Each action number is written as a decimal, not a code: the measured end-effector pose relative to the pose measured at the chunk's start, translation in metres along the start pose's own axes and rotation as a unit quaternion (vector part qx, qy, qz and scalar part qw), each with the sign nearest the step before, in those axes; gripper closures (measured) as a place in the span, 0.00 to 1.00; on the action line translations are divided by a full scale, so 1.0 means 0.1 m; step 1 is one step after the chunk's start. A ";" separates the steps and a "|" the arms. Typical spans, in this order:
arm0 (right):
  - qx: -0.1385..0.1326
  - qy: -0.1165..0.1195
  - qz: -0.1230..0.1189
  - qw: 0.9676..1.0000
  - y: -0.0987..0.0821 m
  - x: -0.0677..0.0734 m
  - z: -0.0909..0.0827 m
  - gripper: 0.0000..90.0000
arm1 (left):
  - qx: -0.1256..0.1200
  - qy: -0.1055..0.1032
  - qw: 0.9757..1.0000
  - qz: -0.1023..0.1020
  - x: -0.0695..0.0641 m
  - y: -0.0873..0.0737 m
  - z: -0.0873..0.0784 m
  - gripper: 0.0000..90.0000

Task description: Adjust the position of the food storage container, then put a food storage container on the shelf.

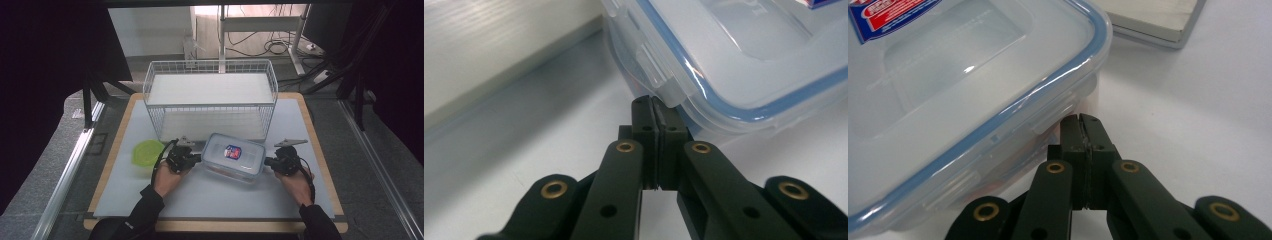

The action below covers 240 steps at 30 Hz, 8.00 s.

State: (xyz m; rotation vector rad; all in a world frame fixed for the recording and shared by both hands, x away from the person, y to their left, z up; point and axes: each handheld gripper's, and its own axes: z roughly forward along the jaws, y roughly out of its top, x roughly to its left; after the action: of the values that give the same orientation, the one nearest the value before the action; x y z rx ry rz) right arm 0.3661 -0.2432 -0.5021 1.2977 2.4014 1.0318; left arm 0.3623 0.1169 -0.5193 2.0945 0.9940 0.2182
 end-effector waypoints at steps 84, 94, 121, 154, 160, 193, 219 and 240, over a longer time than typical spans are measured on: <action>0.023 0.185 0.018 0.982 0.09 0.33 0.04 0.09 | 0.005 -0.157 0.986 -0.051 -0.10 -0.15 -0.17 0.00; 0.036 0.190 0.015 0.981 0.04 0.35 -0.08 0.22 | -0.002 -0.144 0.989 -0.037 -0.19 -0.22 -0.35 0.15; -0.031 0.207 0.087 0.974 -0.09 0.27 -0.33 0.61 | -0.073 -0.150 0.980 -0.104 -0.14 -0.33 -0.55 0.54; -0.114 0.191 0.030 0.974 0.63 0.42 -0.69 0.60 | -0.127 -0.121 0.983 -0.057 0.00 0.30 -1.18 0.57; -0.121 0.191 0.028 0.974 0.80 0.42 -0.71 0.60 | -0.136 -0.124 0.981 -0.061 0.07 0.41 -1.27 0.57; -0.142 0.185 0.027 0.972 1.93 0.29 -0.78 0.59 | -0.137 -0.116 0.981 -0.071 0.62 1.31 -1.61 0.58; -0.175 0.147 0.055 0.972 2.39 0.16 -0.68 0.67 | -0.167 -0.164 0.963 -0.131 1.06 1.52 -1.43 0.57; -0.180 0.064 0.028 0.981 2.44 0.22 -0.48 0.72 | -0.181 -0.023 0.978 -0.098 0.92 1.65 -1.38 0.65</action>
State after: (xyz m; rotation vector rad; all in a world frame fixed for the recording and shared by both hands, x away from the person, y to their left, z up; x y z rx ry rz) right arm 0.4868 -0.1607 -0.3000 1.2036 2.1368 1.5236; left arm 0.4579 0.2012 -0.3229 1.6537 1.0397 0.2297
